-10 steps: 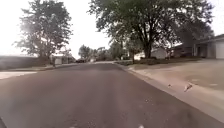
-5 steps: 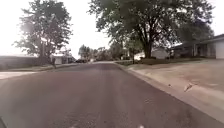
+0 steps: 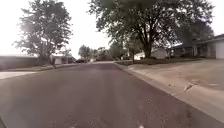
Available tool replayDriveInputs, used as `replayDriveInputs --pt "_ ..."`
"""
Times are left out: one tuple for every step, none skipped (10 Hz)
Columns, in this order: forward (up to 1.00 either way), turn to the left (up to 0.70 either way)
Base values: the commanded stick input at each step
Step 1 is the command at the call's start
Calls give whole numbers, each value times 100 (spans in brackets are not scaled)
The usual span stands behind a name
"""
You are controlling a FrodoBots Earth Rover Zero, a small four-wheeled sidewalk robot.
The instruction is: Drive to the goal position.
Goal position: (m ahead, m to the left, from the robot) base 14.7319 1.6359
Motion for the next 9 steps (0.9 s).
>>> replayDriveInputs --pt "100 -1" --pt "100 -1" --pt "80 -1" --pt "22 -1" --pt "15 -1" --pt "13 -1" --pt "9 -1" --pt "8 -1" --pt "8 -1"
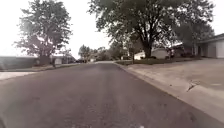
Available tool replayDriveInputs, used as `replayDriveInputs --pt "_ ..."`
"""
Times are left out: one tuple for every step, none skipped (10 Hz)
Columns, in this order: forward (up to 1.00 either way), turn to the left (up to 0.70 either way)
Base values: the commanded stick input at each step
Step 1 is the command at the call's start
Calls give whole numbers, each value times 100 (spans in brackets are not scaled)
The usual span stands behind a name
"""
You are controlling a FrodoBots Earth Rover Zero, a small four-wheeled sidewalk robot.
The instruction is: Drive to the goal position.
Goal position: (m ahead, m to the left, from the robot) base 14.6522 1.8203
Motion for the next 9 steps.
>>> replayDriveInputs --pt "7 -1" --pt "3 0" --pt "-7 0" --pt "-55 -1" --pt "-91 -1" --pt "-95 -1" --pt "-76 -1" --pt "-37 0" --pt "0 0"
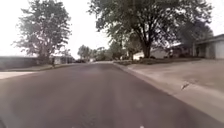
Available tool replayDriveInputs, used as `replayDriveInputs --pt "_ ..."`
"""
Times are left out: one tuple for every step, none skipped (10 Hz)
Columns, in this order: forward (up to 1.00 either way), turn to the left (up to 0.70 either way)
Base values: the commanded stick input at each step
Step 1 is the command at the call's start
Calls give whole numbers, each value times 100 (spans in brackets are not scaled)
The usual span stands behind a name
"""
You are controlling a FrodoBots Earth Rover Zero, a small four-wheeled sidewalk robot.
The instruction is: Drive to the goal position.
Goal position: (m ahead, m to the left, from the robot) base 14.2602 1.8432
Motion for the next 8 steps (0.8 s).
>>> replayDriveInputs --pt "0 0" --pt "0 0" --pt "0 0" --pt "16 0" --pt "47 0" --pt "77 -1" --pt "100 -1" --pt "100 -1"
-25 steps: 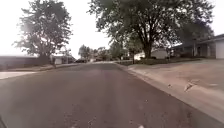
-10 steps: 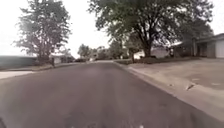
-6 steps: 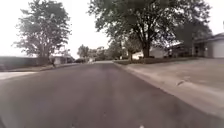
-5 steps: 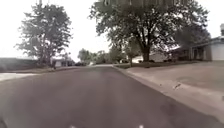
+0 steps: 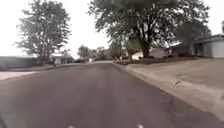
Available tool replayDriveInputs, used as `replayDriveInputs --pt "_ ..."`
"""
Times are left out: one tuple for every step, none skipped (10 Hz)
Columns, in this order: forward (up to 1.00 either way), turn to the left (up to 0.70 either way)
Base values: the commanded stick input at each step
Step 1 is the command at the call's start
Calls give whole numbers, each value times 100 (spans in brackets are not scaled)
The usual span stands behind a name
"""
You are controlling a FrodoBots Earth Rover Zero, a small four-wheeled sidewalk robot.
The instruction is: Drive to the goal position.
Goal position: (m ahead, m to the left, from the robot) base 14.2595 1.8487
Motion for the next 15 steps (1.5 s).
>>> replayDriveInputs --pt "100 -1" --pt "100 -1" --pt "100 -1" --pt "100 -1" --pt "100 -1" --pt "100 -1" --pt "100 -1" --pt "100 -1" --pt "100 -1" --pt "100 -1" --pt "100 -1" --pt "100 -1" --pt "100 -1" --pt "100 -1" --pt "100 -1"
